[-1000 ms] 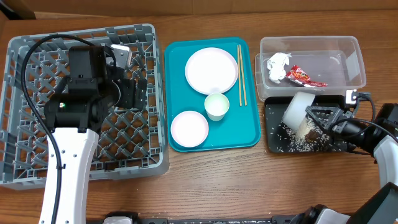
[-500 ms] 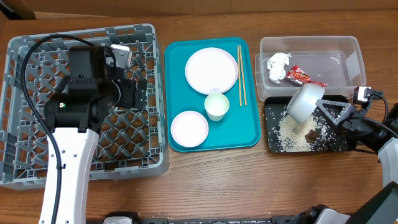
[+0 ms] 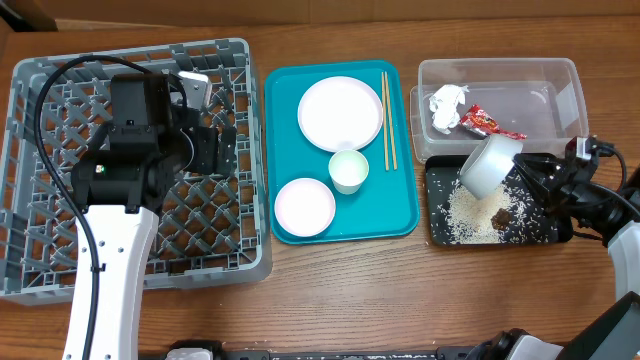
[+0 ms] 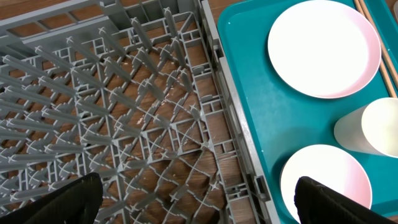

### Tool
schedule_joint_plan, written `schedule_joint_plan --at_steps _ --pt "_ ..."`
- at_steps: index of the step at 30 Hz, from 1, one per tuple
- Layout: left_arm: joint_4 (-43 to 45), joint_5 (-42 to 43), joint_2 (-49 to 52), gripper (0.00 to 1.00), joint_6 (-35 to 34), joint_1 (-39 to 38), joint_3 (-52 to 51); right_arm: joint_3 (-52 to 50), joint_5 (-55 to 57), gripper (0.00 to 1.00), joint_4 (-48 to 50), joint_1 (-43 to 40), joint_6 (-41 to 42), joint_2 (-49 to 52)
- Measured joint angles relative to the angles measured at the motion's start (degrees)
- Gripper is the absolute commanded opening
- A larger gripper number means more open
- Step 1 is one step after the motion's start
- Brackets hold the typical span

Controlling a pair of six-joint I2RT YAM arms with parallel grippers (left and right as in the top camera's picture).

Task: Sort waste into correct bins and load items into the dishwasher
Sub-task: 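Tip the bowl over the black tray to dump the rice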

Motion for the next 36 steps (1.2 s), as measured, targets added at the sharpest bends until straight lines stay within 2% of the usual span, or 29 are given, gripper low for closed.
schedule_joint_plan --at_steps 10,19,26,36 --pt "0.0 0.0 0.0 1.0 0.0 0.0 0.0 0.0 0.74 0.04 1.95 0.13 3.52 0.0" --pt "0.0 0.0 0.0 1.0 0.0 0.0 0.0 -0.02 1.29 0.04 10.27 3.96 5.81 -1.09" --pt "0.0 0.02 0.0 1.0 0.0 0.0 0.0 -0.02 7.37 0.04 10.4 15.23 6.71 -5.4" --pt "0.0 0.02 0.0 1.0 0.0 0.0 0.0 1.42 24.52 0.04 4.04 34.23 6.84 -11.58"
